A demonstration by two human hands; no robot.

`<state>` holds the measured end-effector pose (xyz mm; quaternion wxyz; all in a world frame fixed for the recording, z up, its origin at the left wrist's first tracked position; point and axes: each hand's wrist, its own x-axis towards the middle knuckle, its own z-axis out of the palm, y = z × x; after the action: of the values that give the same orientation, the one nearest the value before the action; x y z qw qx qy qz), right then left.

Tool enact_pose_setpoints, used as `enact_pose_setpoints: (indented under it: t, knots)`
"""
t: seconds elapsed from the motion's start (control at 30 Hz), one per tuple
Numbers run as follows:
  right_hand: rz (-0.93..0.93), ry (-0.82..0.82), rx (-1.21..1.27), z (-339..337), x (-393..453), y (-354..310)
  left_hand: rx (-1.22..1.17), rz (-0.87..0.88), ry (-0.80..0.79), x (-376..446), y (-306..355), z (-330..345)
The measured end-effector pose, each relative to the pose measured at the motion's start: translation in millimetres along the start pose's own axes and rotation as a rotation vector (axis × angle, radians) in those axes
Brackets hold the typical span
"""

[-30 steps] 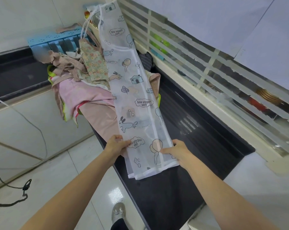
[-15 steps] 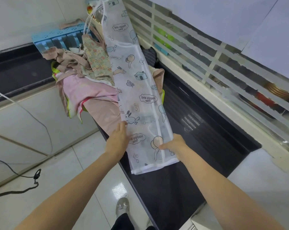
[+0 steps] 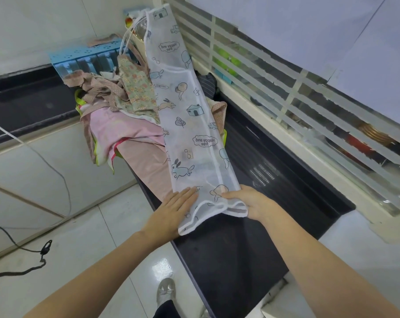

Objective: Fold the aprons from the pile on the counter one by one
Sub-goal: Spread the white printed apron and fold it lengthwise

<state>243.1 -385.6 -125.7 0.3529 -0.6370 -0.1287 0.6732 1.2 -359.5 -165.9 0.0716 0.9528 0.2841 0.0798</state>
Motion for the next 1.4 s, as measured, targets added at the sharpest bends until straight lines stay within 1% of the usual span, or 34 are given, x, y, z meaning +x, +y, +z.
enact_pose_setpoints:
  t: [0.03,0.07,0.1,0.17,0.2,0.23,0.3,0.33,0.37,0.4,0.43,0.47,0.53,0.57,0.6,0.67,0.73,0.77,0.8,0.83,0.9,0.97,1.0,1.07,1.1,1.17,1.2,1.23,1.27,1.33,1.4]
  knots:
    - [-0.020,0.006,-0.026,-1,0,0,-0.096,-0.008,0.023,1,2,0]
    - [-0.052,0.052,-0.089,-3,0,0,-0.168,-0.022,0.034,3,2,-1]
    - [-0.103,0.141,-0.171,-6,3,0,-0.191,-0.030,0.043,3,1,-3]
    - [-0.232,0.349,-0.409,-17,4,0,-0.121,-0.007,0.029,1,-5,-6]
    - [-0.318,0.406,-0.614,-21,2,0,-0.045,0.022,-0.005,0,-8,-7]
    - [-0.418,0.407,-0.909,-24,-2,1,0.019,0.043,-0.033,-2,-11,-8]
    - [-0.570,0.245,-1.492,-27,-8,5,0.067,0.078,-0.096,-3,-14,-7]
    - [-0.609,0.151,-1.690,-27,-9,8,0.094,0.097,-0.135,-3,-15,-4]
    - [-0.613,0.099,-1.794,-27,-10,11,0.125,0.123,-0.163,-3,-16,-2]
    - [-0.609,0.090,-1.834,-25,-10,12,0.147,0.151,-0.189,-4,-16,1]
    - [-0.636,0.095,-1.849,-24,-10,13,0.168,0.177,-0.197,-6,-18,3]
    - [-0.673,0.106,-1.857,-22,-11,13,0.170,0.169,-0.239,-9,-19,2]
    - [-0.721,0.123,-1.848,-15,-16,15,0.105,0.113,-0.394,-10,-20,-2]
    - [-0.747,0.110,-1.831,-12,-18,17,0.122,0.086,-0.487,-10,-17,-4]
    - [-0.775,0.080,-1.817,-7,-20,20,0.156,0.084,-0.545,-10,-13,-5]
    - [-0.771,-0.006,-1.829,1,-24,27,0.181,0.085,-0.598,-8,2,-8]
    - [-0.692,-0.079,-1.862,4,-25,31,0.148,0.059,-0.517,-6,13,-5]
    - [-0.652,-0.092,-1.883,5,-24,33,0.146,0.061,-0.438,-4,17,-2]
    - [-0.628,-0.080,-1.910,6,-25,35,0.141,0.060,-0.391,-2,20,-1]
    - [-0.633,-0.050,-1.939,8,-27,36,0.164,0.080,-0.351,1,22,-1]
    - [-0.664,0.031,-1.977,11,-28,40,0.176,0.062,-0.283,8,27,-3]
    - [-0.683,0.145,-1.932,14,-30,42,0.148,0.007,-0.315,15,34,-4]
    - [-0.703,0.219,-1.891,16,-31,43,0.150,-0.040,-0.382,19,38,-5]
    - [-0.764,0.483,-1.790,20,-35,38,0.107,-0.167,-0.440,31,41,-10]
    - [-0.817,0.585,-1.716,19,-37,36,0.047,-0.231,-0.430,38,40,-12]
    - [-0.855,0.704,-1.591,17,-43,28,-0.073,-0.353,-0.375,50,33,-16]
    - [-0.827,0.699,-1.567,16,-47,26,-0.110,-0.399,-0.345,54,29,-20]
    - [-0.782,0.660,-1.573,17,-46,29,-0.126,-0.424,-0.323,56,26,-22]
    - [-0.781,0.618,-1.559,17,-43,32,-0.125,-0.432,-0.315,58,25,-25]
    - [-0.714,0.541,-1.448,16,-41,38,-0.115,-0.427,-0.289,56,26,-28]
    - [-0.669,0.521,-1.378,21,-40,42,-0.077,-0.398,-0.269,53,30,-29]
